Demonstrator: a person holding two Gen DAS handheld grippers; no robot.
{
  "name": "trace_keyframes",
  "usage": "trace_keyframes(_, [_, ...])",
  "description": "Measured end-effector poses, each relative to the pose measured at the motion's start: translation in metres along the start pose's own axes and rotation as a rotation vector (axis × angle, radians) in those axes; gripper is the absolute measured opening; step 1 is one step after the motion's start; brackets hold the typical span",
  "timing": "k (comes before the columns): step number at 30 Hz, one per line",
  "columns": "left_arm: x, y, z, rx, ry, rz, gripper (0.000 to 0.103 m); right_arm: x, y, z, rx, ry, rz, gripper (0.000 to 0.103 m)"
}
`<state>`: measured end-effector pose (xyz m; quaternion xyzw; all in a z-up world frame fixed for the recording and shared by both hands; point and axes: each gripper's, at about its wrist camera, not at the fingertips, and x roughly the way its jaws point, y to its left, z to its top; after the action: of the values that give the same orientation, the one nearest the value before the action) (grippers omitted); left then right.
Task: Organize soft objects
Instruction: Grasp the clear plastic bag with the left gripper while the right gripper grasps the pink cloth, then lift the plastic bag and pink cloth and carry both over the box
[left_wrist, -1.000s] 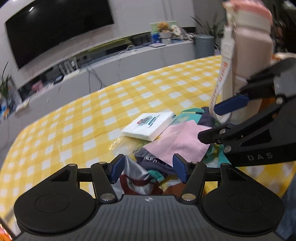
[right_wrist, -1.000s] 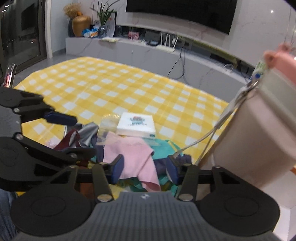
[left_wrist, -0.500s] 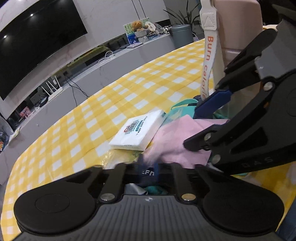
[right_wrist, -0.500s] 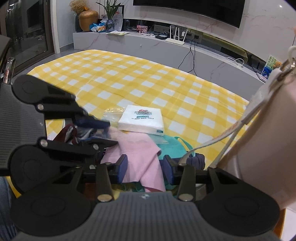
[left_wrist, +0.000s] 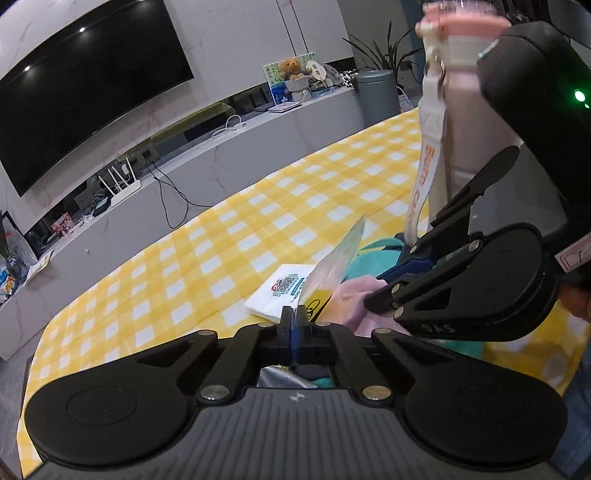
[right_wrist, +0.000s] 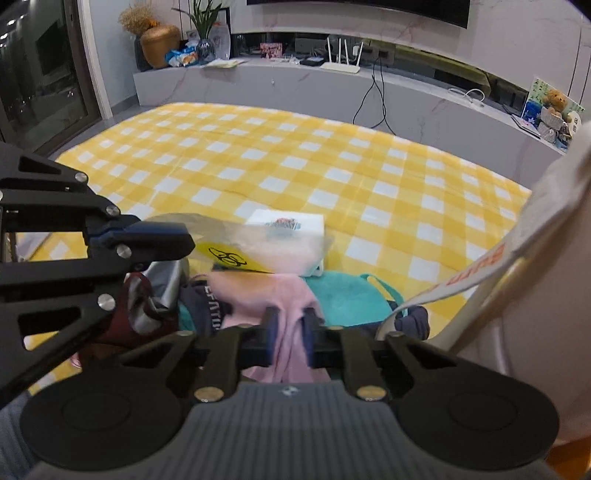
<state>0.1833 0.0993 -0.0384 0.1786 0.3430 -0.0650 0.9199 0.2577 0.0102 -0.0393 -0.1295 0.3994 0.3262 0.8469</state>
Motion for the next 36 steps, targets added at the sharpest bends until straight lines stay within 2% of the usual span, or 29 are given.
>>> trace_keyframes(16, [-0.074,0.001,0.026,-0.167,0.003,0.007,0.0,-0.103,0.014,-0.002,0.016,-0.136,0.001,0.007])
trace_keyframes(27, [-0.133,-0.023,0.042,-0.189,-0.067,0.001,0.0,-0.188,0.006,-0.025,0.091,-0.263,-0.02,0.007])
trace_keyframes(36, [-0.151,-0.055,0.051,-0.151,-0.108,-0.015,0.0,-0.247,-0.023,-0.055,0.188,-0.335,-0.084,0.007])
